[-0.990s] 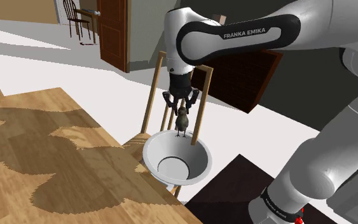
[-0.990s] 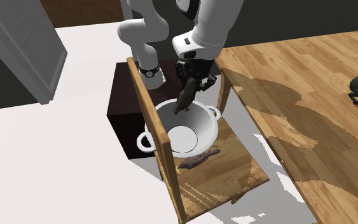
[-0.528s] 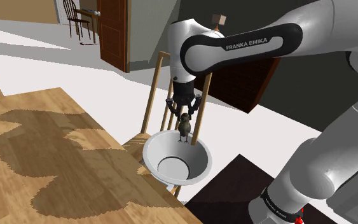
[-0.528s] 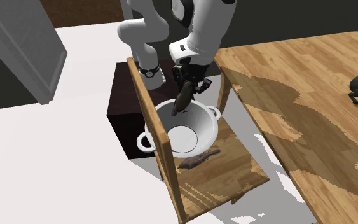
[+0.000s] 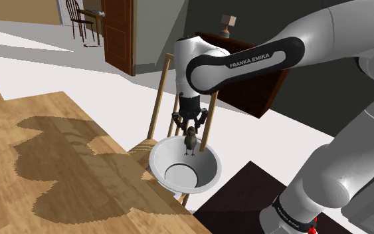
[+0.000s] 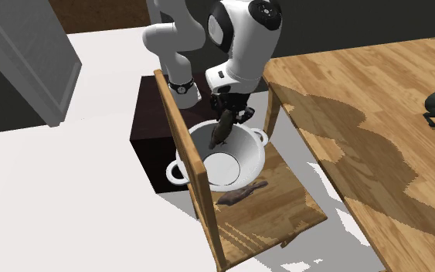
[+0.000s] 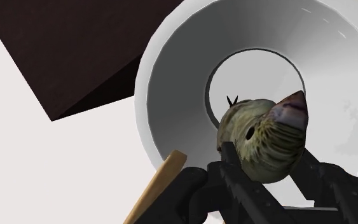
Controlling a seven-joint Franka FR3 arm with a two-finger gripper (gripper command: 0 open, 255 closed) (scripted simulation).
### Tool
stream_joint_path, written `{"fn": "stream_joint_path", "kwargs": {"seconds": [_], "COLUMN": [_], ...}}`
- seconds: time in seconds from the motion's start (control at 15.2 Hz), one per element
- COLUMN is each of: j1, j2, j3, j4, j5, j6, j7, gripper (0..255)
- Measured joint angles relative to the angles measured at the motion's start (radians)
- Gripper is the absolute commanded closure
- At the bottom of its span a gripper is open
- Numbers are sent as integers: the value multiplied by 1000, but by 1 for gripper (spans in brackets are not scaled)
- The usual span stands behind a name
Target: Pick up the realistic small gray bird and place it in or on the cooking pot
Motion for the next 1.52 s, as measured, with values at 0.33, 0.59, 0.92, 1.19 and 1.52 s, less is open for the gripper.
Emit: {"fn": "stream_joint_path", "kwargs": {"seconds": [0.33,0.59,0.92,1.19,1.52], "j1": [1,0,1,1,3], "j2": [33,56,59,59,49], "j3": [5,6,6,6,9], "j4": [-36,-65,-68,-68,-35], "j5": [-12,-22,-23,-23,-17], "j6": [67,115,121,122,81], "j7": [18,27,30,30,28], "gripper": [255,255,255,0,0]}}
